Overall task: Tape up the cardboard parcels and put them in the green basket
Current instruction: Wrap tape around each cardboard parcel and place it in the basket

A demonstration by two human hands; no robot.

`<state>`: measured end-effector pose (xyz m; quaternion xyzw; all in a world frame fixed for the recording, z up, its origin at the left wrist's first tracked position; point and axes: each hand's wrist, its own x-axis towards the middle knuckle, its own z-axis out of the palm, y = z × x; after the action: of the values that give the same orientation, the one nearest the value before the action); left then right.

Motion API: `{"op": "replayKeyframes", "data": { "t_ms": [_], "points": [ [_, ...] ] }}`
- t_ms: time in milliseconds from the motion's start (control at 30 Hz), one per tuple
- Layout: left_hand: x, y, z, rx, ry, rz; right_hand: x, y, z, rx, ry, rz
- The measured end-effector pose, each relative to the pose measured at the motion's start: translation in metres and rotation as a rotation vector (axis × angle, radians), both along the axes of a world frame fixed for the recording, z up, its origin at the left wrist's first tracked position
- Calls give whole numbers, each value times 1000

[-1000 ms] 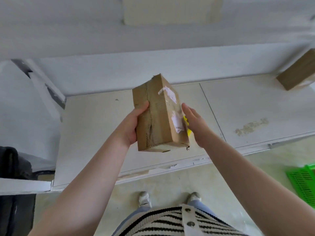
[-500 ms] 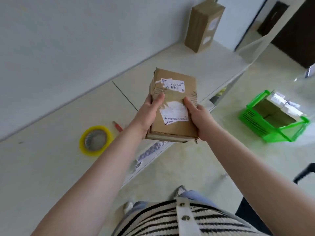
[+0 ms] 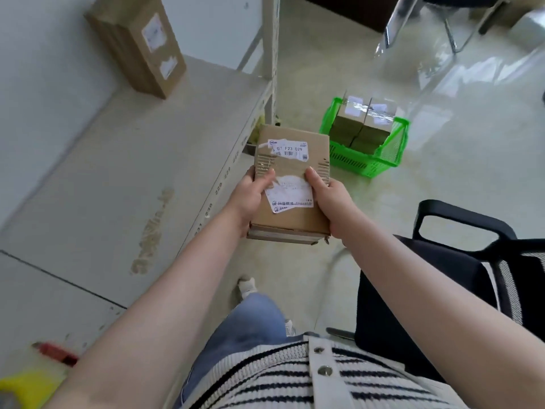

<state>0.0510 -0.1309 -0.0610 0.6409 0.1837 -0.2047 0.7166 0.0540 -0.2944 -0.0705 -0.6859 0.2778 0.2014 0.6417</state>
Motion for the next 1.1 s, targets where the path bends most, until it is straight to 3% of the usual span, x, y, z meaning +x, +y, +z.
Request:
{"op": "replayKeyframes", "data": {
  "t_ms": [600,1100],
  "points": [
    [286,-159,-34,-58,109,-383,230,-149,-33,-94,49,-349],
    [480,-349,-80,-18,157,-414,416,-334,-62,-97,115,-374]
  ]
}}
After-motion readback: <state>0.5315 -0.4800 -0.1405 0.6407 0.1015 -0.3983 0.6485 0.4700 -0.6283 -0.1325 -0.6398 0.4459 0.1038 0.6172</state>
